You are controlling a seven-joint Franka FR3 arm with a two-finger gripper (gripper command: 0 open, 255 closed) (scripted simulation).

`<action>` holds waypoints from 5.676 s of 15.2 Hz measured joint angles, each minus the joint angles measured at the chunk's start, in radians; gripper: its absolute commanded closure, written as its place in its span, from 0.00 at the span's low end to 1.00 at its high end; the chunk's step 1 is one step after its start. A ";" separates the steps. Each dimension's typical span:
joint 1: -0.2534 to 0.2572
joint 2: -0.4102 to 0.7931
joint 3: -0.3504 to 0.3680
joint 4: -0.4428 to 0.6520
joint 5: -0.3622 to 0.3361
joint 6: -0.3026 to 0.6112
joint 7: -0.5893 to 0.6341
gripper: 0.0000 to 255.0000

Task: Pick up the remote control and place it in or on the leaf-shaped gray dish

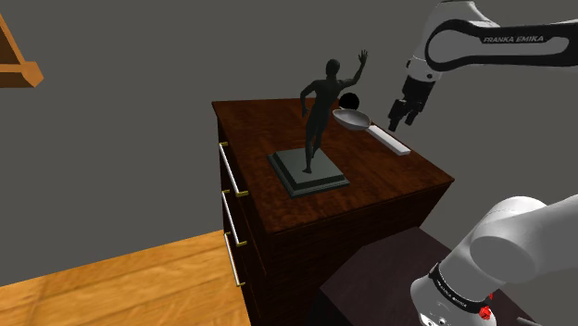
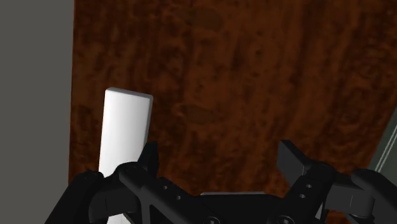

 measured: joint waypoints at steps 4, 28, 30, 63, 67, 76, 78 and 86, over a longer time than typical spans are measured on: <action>-0.005 0.130 -0.084 0.046 0.015 0.083 -0.083 0.00; -0.019 0.478 -0.250 0.148 0.155 0.294 -0.322 1.00; -0.019 0.477 -0.250 0.148 0.155 0.294 -0.322 1.00; -0.004 0.443 -0.226 0.428 0.146 -0.017 -0.289 1.00; 0.015 0.579 -0.214 0.579 0.207 -0.046 -0.274 1.00; 0.012 0.865 -0.184 0.911 0.323 -0.118 -0.244 1.00; 0.016 0.864 -0.182 0.885 0.323 -0.092 -0.242 1.00; 0.022 0.870 -0.178 0.784 0.327 0.014 -0.247 1.00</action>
